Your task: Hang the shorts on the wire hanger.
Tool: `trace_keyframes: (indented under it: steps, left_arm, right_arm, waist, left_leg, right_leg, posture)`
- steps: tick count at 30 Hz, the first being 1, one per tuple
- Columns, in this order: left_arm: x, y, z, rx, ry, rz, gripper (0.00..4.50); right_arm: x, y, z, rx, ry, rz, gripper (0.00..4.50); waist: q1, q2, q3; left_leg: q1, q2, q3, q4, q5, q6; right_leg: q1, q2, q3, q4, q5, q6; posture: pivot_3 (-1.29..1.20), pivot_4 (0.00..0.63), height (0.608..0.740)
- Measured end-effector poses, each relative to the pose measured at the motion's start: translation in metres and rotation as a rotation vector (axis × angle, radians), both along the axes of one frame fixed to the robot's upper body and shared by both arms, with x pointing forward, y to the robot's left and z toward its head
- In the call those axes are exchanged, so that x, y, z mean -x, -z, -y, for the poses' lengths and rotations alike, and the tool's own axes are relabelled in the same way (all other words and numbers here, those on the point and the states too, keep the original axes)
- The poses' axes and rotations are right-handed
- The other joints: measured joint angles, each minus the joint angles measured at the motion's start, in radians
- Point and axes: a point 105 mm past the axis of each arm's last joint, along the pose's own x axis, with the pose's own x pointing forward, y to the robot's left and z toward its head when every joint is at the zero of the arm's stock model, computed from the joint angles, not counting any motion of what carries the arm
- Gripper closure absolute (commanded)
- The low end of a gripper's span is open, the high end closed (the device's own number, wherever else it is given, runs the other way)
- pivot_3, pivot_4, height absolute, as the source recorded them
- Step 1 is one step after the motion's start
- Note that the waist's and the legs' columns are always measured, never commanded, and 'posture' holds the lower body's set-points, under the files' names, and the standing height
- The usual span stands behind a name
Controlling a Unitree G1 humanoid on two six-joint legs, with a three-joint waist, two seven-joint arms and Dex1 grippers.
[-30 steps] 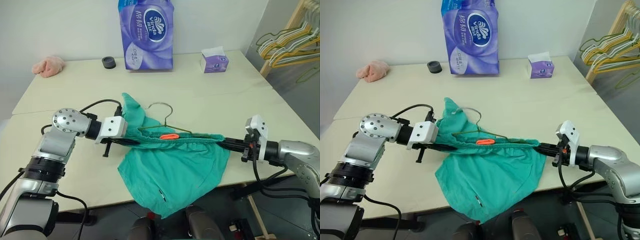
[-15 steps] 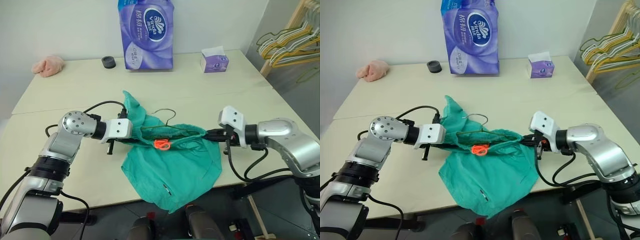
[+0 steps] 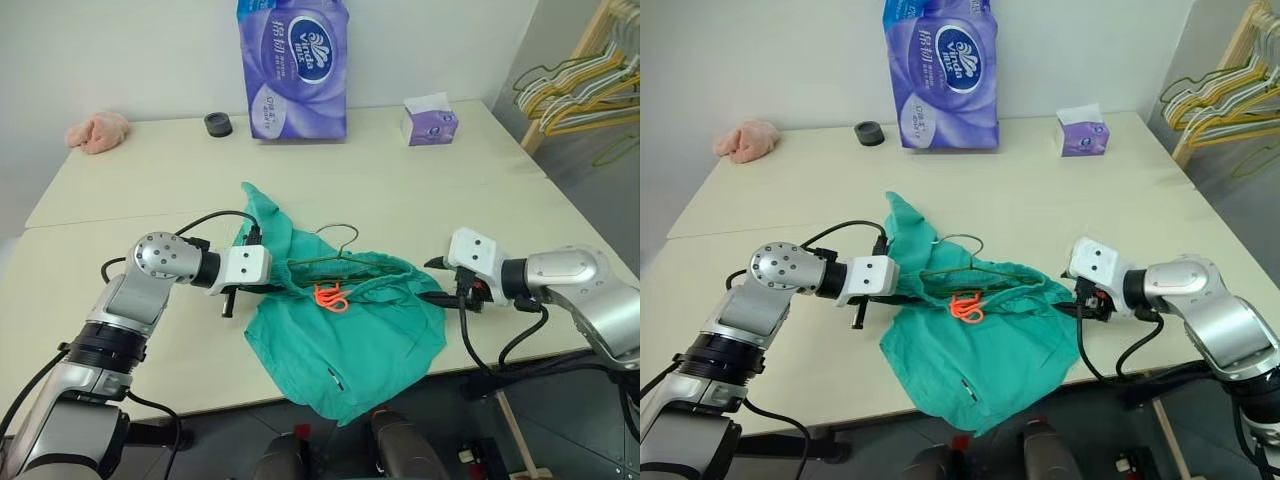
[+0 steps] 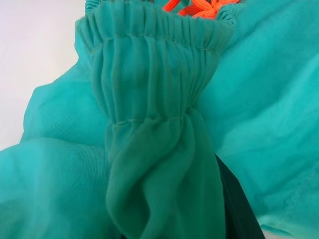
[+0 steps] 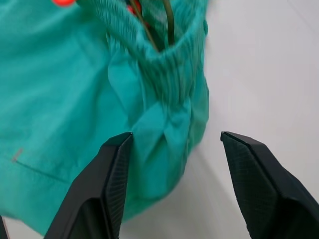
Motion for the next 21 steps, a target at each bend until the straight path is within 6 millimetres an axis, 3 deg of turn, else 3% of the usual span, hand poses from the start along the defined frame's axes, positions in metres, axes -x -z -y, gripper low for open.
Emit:
trace_keyframes:
  steps: [4,12,15,21]
  left_arm:
    - [0.001,0.004,0.004,-0.001,0.015,-0.012,4.5]
    - [0.002,0.004,0.008,0.0,0.026,-0.017,4.5]
    - [0.002,0.004,0.009,0.004,0.023,-0.024,4.5]
    - [0.006,0.003,0.015,0.031,0.034,-0.045,4.5]
  right_arm:
    - [-0.005,0.016,-0.001,0.007,0.019,-0.03,1.47]
    - [-0.026,0.025,-0.033,0.038,-0.087,-0.019,1.47]
    - [-0.027,0.03,-0.04,0.047,-0.127,-0.05,2.1]
    - [-0.028,0.031,-0.043,0.077,-0.172,-0.077,4.24]
  waist:
    - [-0.006,0.0,0.0]
    - [-0.018,0.0,0.0]
    - [-0.019,0.0,0.0]
    - [-0.023,0.0,0.0]
  left_leg:
    - [0.0,0.0,0.0,0.0,0.0,0.0]
    - [0.0,0.0,-0.001,0.0,0.0,0.0]
    - [0.0,0.0,-0.001,0.0,0.0,0.0]
    - [0.0,0.0,-0.001,0.0,0.0,0.0]
  right_leg:
    - [0.0,0.0,0.0,0.0,0.0,0.0]
    - [0.0,0.0,0.0,0.0,0.0,0.0]
    - [0.0,0.0,0.0,0.0,0.0,0.0]
    - [0.0,0.0,-0.001,0.0,0.0,0.0]
  posture:
    - [-0.23,0.127,0.74]
    - [-0.22,0.121,0.74]
    - [-0.21,0.12,0.74]
    - [-0.21,0.12,0.74]
